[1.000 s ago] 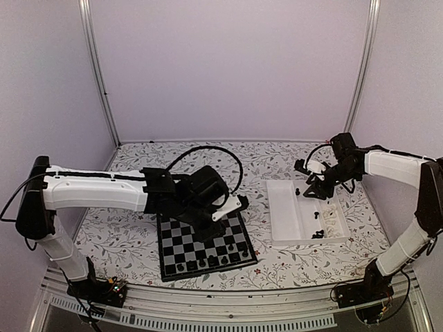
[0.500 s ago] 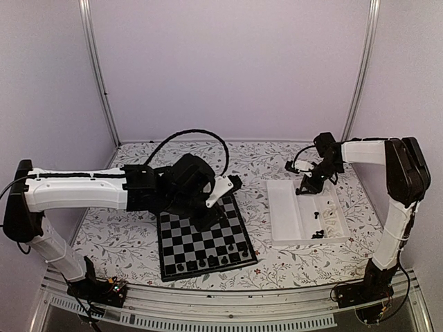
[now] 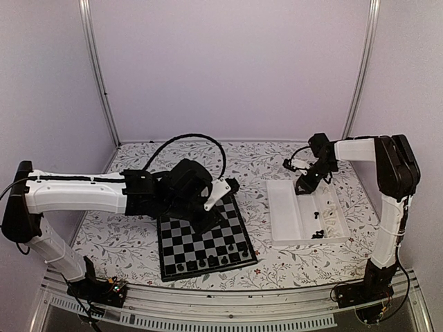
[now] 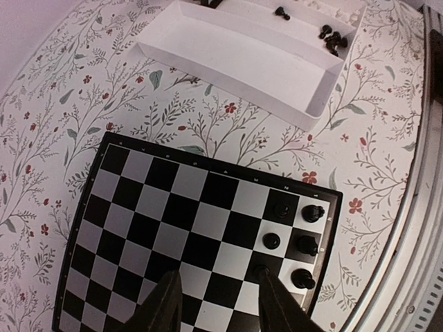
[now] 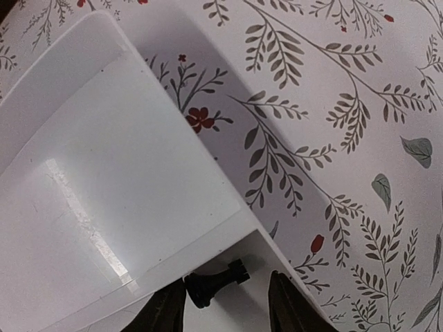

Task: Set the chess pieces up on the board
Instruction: Pick up the chess piece from the storage box.

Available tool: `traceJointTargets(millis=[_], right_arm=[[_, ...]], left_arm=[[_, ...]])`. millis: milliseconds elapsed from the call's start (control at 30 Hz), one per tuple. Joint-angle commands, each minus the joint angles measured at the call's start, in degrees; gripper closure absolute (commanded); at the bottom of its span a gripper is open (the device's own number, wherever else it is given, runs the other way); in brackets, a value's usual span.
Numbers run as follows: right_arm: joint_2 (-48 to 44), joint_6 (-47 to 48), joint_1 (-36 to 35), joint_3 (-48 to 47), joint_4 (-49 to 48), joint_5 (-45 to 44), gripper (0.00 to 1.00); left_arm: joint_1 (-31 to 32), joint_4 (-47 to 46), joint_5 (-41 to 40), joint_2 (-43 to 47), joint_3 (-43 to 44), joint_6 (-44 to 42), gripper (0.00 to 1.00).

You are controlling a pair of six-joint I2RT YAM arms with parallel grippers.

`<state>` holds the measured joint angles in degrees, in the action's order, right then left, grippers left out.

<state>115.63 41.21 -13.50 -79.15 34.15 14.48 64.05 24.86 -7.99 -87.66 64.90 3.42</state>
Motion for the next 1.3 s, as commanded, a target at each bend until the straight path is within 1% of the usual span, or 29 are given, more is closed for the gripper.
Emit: traceJointTargets(millis=[0,167,367,667,767,933,967,1133,1267], right_arm=[[1.88,-5.97,-0.3,-2.74,1.46,1.34,0.55],[3.13,-10.39,-0.27,-3.29,2.05,-0.26,0.55],[3.55,-12.39,-0.28,-2.63,3.18,-2.15,0.61],[3.44,-16.14,-0.07,-2.5,3.6,-5.4,0.65],[3.52,-16.59,-0.12,-2.52,4.45,-4.45,0.65],[4.02,-13.23,-0.14,-2.29,6.85,0.11,0.68],[3.91,-11.28,-0.16,-1.82,7.6,0.87,0.69],[0.37,-3.68,-0.07,1.67,9.16,-0.79,0.69],[-3.51,4.91,-0.14,3.48,14.41,2.42,0.69]], left_arm=[[-0.76,-2.08,1.09,0.12,-0.74,0.62,0.6],[-0.73,-2.48,1.89,-0.99,-0.48,0.72,0.59],[-0.73,-2.89,2.14,-1.76,-0.39,0.68,0.59],[-0.7,-2.92,2.54,-2.52,-0.37,0.71,0.59],[-0.75,-2.72,2.5,-2.56,-0.46,0.71,0.59],[-0.68,-2.87,2.85,-2.77,-0.42,0.8,0.59],[-0.68,-2.89,3.04,-2.71,-0.4,0.8,0.59],[-0.68,-2.93,3.25,-2.3,-0.65,0.76,0.59],[-0.68,-3.18,3.72,-2.6,-0.66,0.65,0.59]])
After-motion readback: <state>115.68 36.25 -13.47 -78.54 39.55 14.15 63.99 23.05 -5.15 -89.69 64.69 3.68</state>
